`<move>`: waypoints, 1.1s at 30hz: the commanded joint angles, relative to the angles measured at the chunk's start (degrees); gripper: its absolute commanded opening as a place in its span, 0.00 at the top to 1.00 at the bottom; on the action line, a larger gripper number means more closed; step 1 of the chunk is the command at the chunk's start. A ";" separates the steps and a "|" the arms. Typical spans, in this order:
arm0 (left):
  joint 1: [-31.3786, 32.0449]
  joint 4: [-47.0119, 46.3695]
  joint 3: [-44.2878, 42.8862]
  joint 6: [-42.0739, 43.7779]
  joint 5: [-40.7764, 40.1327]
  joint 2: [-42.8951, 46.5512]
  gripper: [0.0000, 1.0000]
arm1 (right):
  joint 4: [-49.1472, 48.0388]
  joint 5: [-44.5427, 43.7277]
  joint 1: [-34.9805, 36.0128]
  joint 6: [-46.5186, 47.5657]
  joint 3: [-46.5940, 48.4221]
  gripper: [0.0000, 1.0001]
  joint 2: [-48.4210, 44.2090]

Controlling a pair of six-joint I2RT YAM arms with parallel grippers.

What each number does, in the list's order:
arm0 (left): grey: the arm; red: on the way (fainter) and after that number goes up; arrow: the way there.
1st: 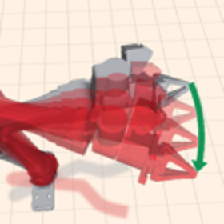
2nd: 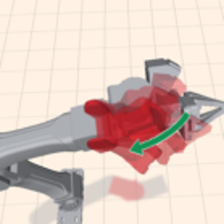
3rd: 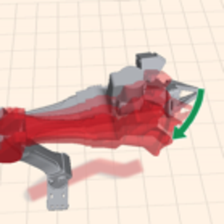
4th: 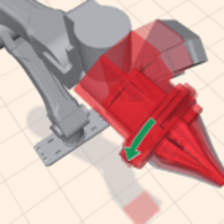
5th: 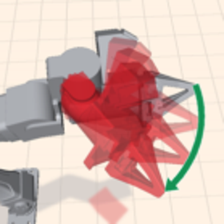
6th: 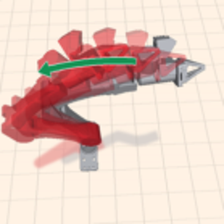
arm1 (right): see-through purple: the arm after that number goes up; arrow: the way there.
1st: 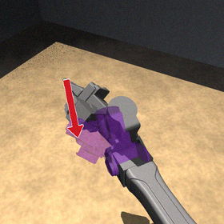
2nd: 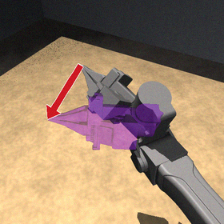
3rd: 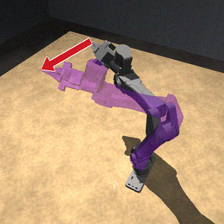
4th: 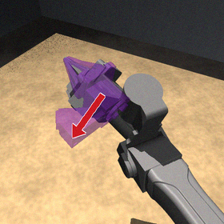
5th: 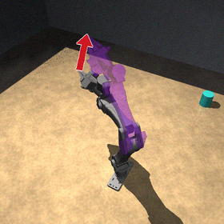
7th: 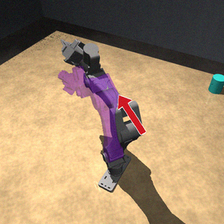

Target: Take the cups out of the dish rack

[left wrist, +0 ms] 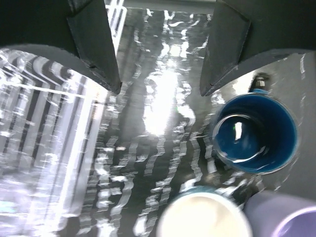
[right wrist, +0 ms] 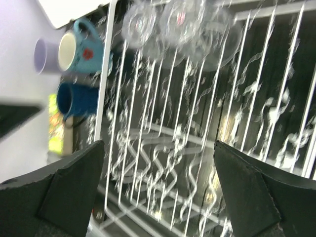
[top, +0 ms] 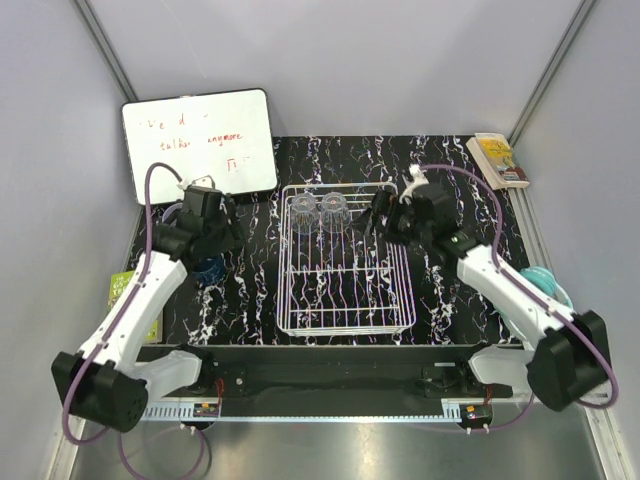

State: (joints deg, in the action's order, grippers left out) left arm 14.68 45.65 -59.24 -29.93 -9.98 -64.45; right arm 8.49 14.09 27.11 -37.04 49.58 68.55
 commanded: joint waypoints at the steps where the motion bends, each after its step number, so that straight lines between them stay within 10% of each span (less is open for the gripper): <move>1: 7.01 -0.12 -4.21 -3.63 -2.76 4.41 0.29 | 10.65 -9.93 1.18 5.65 15.67 0.02 10.26; 11: 19.86 -3.55 1.40 -7.24 -6.90 10.21 0.01 | 23.22 -23.83 3.47 11.72 40.48 0.00 37.42; 33: 20.39 -10.14 6.33 -5.66 -4.09 11.45 0.01 | 30.36 -31.93 9.62 17.44 60.10 0.00 54.83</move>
State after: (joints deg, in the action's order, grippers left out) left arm 34.83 39.33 -52.84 -36.40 -14.79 -52.75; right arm 37.21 -16.80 36.53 -21.21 106.26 120.29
